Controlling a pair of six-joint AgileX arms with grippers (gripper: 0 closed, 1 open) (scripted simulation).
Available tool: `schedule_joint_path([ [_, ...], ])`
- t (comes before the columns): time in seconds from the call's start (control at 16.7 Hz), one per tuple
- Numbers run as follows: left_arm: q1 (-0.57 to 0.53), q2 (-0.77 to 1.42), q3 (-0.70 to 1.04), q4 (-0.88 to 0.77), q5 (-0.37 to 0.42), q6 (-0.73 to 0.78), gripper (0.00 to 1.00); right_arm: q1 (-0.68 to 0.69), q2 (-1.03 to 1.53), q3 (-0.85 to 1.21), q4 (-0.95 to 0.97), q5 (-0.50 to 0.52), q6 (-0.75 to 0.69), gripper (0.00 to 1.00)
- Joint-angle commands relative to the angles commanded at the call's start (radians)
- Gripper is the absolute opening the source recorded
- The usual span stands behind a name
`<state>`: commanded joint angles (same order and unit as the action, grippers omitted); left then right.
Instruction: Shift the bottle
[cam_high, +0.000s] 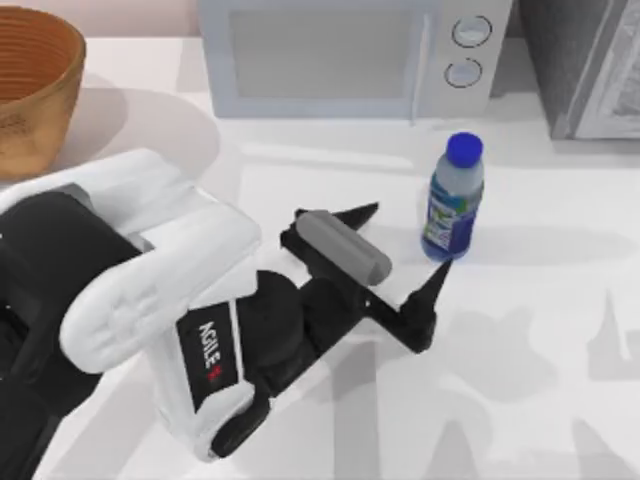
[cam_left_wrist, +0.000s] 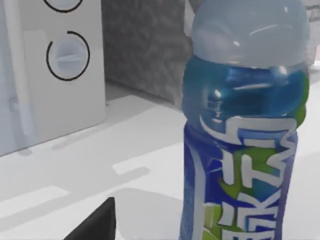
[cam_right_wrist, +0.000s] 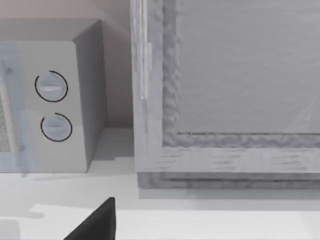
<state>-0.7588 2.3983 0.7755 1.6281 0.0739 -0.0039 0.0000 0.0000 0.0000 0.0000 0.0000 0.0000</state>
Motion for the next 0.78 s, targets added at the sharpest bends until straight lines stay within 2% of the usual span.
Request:
schedule_joint_path([
  [0.48,-0.015,0.105,0.374,-0.260,-0.012,-0.001,1.00,0.000,0.000,0.000,0.000,0.000,0.000,1.00],
  [0.78,-0.016,0.116,0.420,-0.300,-0.014,-0.001,1.00,0.000,0.000,0.000,0.000,0.000,0.000,1.00],
])
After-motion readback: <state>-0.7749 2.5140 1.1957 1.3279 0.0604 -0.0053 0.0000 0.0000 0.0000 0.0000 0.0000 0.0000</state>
